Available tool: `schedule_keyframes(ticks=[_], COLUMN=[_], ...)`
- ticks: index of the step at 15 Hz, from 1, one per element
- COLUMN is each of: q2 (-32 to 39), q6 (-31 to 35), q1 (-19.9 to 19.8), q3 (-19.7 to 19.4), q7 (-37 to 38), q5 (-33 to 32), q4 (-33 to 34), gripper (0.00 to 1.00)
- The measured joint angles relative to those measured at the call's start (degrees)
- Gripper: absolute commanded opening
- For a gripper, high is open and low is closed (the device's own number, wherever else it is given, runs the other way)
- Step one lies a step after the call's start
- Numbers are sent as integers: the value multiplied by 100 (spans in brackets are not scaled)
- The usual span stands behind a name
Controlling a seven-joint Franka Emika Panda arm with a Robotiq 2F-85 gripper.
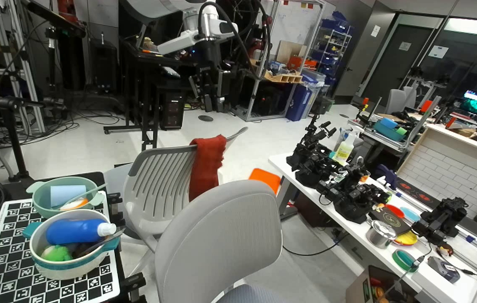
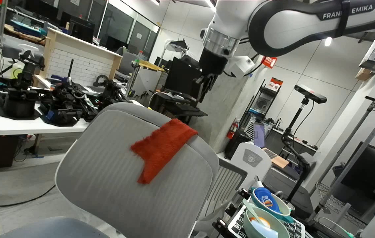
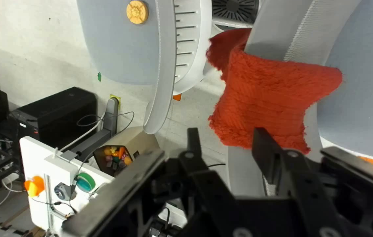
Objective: Put the cloth on the other chair
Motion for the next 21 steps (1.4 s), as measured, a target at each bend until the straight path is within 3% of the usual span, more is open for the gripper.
schedule_keyframes(ticks=[2,4,13,21], q2=[-24,-68,-526,-530], q6=[-24,-29,407,992], q1=[-23,-34,-34,-215], q3=[-67,-100,-91,-132], q7=[-25,-108,-432,-437], q5=[4,51,1438,1586], q4=[73,83,-626,-999], gripper=[94,100,100,100])
